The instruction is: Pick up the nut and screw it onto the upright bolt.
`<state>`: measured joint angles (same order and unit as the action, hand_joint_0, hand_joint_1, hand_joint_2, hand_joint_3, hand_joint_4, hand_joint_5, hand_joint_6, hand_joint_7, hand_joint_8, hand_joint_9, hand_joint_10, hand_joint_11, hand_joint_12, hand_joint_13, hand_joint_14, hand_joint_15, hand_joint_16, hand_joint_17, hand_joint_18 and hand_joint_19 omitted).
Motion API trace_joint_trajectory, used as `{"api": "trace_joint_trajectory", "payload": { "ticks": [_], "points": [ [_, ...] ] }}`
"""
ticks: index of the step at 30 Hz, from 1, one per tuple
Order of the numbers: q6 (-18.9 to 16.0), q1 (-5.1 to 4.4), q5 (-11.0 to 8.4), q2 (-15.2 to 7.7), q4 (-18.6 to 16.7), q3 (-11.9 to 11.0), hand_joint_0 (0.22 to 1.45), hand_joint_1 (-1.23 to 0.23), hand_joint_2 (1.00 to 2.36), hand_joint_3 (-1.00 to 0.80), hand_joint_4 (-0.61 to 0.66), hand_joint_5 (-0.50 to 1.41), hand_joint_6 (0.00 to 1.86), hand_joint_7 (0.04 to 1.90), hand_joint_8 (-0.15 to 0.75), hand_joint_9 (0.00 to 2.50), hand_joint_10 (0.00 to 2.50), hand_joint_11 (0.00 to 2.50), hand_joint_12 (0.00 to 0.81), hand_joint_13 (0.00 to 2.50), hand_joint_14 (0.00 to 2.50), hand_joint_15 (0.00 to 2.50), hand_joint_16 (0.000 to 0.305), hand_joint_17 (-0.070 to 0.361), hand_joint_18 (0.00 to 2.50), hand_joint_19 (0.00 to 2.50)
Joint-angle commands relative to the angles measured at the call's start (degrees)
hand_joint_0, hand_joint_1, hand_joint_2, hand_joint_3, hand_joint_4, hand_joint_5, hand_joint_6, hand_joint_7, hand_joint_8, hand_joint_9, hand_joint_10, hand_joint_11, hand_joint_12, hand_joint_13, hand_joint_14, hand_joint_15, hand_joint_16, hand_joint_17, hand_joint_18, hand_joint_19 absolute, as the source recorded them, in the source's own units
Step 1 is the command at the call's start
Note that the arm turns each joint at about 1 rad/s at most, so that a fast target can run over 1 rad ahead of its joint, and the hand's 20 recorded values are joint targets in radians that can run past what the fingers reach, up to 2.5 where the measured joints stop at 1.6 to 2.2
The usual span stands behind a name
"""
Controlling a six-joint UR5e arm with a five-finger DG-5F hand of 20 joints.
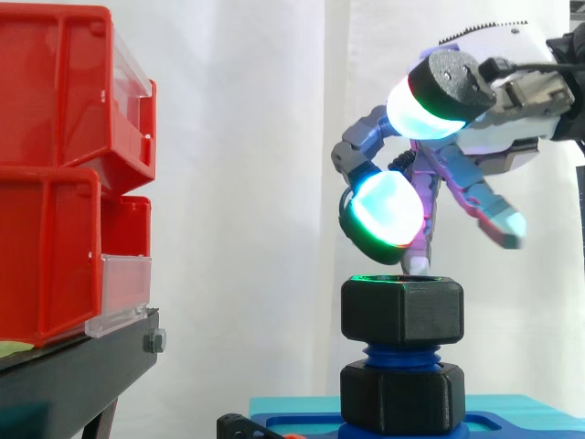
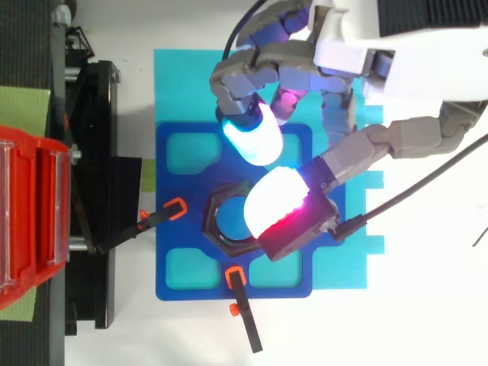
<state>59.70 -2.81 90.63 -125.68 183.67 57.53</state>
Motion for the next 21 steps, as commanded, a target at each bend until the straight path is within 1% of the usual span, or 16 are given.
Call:
{"api": "trace_joint_trajectory", "payload": {
  "ticks": [1, 2, 5, 7, 8, 9, 11, 12, 13, 15, 16, 18, 21],
  "points": [
    [-0.02, -0.35, -0.27, 0.0, 0.28, -0.58, 0.55, -0.41, 1.0, -0.5, 0.24, -0.01, 0.51, 1.15, 0.278, 1.54, 0.01, 0.17, 0.248, 1.07, 0.0, 0.01, 0.019, 0.044, 0.57, 0.0],
    [-0.02, -0.44, -0.45, 0.0, 0.28, -0.49, 0.55, -0.41, 1.0, -0.5, 0.24, -0.01, 0.51, 1.15, 0.282, 1.54, 0.01, 0.19, 0.252, 1.06, 0.0, 0.01, 0.02, 0.044, 0.57, 0.0],
    [-0.11, -0.79, -0.89, 0.0, -0.24, -0.32, 0.54, -0.43, 1.0, -0.5, 0.26, -0.05, 0.5, 1.03, 0.287, 1.46, 0.01, 0.17, 0.263, 0.99, 0.0, 0.0, 0.021, 0.048, 0.54, 0.0],
    [-0.2, -0.97, -1.06, 0.0, -0.68, -0.14, 0.53, -0.43, 1.0, -0.5, 0.28, -0.08, 0.5, 0.89, 0.281, 1.39, 0.0, 0.14, 0.265, 0.93, 0.0, 0.0, 0.022, 0.05, 0.51, 0.0],
    [-0.28, -1.23, -1.33, -0.09, -1.3, 0.12, 0.53, -0.43, 1.0, -0.5, 0.28, -0.08, 0.5, 0.87, 0.281, 1.38, 0.0, 0.14, 0.268, 0.93, 0.0, 0.0, 0.023, 0.051, 0.5, 0.0],
    [-0.28, -1.32, -1.42, -0.09, -1.56, 0.21, 0.53, -0.44, 1.0, -0.5, 0.27, -0.09, 0.5, 0.83, 0.289, 1.35, 0.01, 0.12, 0.273, 0.91, 0.0, 0.0, 0.023, 0.051, 0.5, 0.0],
    [-0.28, -1.5, -1.68, -0.09, -1.91, 0.47, 0.53, -0.44, 1.0, -0.5, 0.26, -0.1, 0.5, 0.77, 0.278, 1.3, 0.0, 0.08, 0.27, 0.87, 0.0, 0.0, 0.024, 0.054, 0.47, 0.0],
    [-0.28, -1.85, -1.86, 0.0, -2.09, 0.91, 0.52, -0.44, 1.0, -0.5, 0.25, -0.11, 0.5, 0.74, 0.27, 1.24, 0.0, 0.05, 0.273, 0.83, 0.0, 0.0, 0.024, 0.054, 0.45, 0.0],
    [-0.28, -2.02, -1.94, 0.0, -2.18, 1.26, 0.52, -0.45, 1.0, -0.5, 0.24, -0.12, 0.5, 0.72, 0.277, 1.19, 0.0, 0.01, 0.275, 0.8, 0.0, 0.0, 0.025, 0.056, 0.41, 0.0],
    [-0.28, -2.37, -2.03, -0.09, -2.62, 1.7, 0.52, -0.45, 1.0, -0.5, 0.23, -0.13, 0.5, 0.69, 0.27, 1.13, 0.0, 0.0, 0.277, 0.74, 0.0, 0.0, 0.026, 0.059, 0.37, 0.0],
    [-0.28, -2.46, -2.12, -0.09, -2.88, 1.7, 0.51, -0.45, 1.0, -0.5, 0.21, -0.15, 0.5, 0.67, 0.256, 1.0, 0.0, 0.0, 0.283, 0.68, 0.0, 0.0, 0.028, 0.063, 0.33, 0.0],
    [-0.28, -2.99, -2.21, -0.09, -3.58, 1.7, 0.5, -0.45, 1.0, -0.5, 0.21, -0.15, 0.5, 0.65, 0.26, 0.95, 0.0, 0.0, 0.292, 0.6, 0.0, 0.0, 0.029, 0.065, 0.26, 0.0],
    [-0.28, -3.52, -2.56, -0.09, -3.58, 1.62, 0.49, -0.45, 1.0, -0.5, 0.19, -0.16, 0.5, 0.64, 0.255, 0.79, 0.0, 0.0, 0.296, 0.46, 0.0, 0.0, 0.03, 0.067, 0.06, 0.0]
  ]
}}
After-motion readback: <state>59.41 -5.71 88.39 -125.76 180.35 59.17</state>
